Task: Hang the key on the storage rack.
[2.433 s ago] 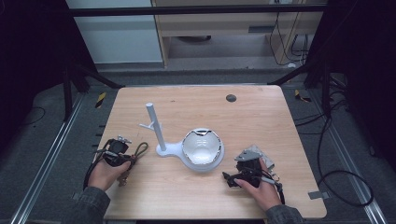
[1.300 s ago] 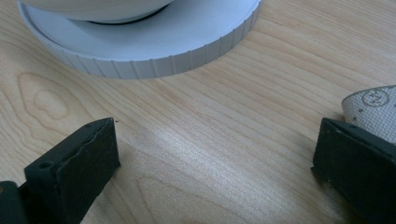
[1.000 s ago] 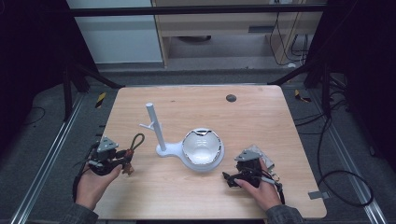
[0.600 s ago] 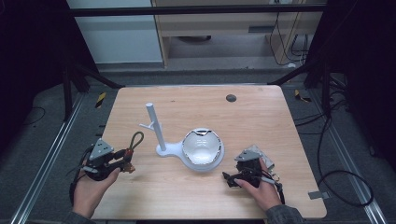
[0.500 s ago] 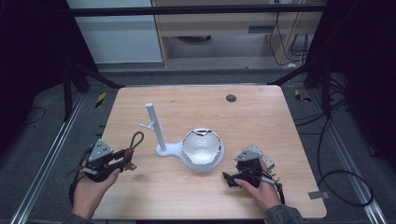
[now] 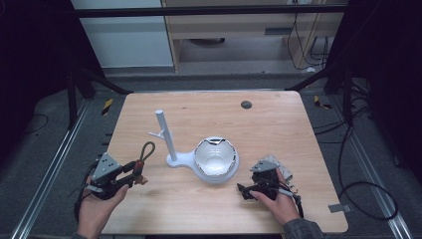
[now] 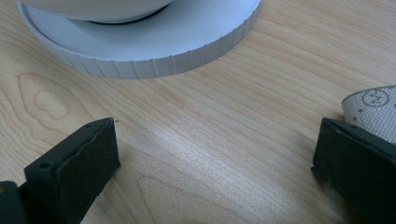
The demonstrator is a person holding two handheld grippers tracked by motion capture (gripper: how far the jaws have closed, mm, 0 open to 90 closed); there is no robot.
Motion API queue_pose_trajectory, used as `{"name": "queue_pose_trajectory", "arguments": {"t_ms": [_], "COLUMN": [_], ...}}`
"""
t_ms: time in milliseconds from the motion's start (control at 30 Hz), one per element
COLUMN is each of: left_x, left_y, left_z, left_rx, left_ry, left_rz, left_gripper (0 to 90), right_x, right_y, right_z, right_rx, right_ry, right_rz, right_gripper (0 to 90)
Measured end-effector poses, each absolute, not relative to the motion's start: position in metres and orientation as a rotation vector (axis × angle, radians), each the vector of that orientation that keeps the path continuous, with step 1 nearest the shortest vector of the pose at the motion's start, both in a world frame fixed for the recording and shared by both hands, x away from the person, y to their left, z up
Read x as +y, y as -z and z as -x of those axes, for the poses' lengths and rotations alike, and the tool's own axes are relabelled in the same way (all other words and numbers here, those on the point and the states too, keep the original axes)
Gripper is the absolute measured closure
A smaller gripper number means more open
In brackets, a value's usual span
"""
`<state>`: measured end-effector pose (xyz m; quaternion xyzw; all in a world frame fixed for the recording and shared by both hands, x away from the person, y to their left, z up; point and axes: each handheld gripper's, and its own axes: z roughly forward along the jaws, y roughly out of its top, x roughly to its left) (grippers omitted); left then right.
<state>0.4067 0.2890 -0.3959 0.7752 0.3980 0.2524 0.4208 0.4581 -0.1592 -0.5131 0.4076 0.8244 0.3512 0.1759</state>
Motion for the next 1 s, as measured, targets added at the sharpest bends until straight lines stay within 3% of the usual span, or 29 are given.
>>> {"name": "queue_pose_trajectory", "arguments": {"t_ms": [1000], "left_x": [0.271], "left_y": [0.382], "left_z": [-0.394], "left_rx": [0.891], "left_ry": [-0.623], "left_rz": [-1.847], "left_gripper": [66.1], "right_x": [-0.159], "right_y": [0.513], "right_z": [-0.458], "right_rx": [2.334], "right_ry": [-0.995], "right_rz": [-1.155], "right_gripper": [0.3]}}
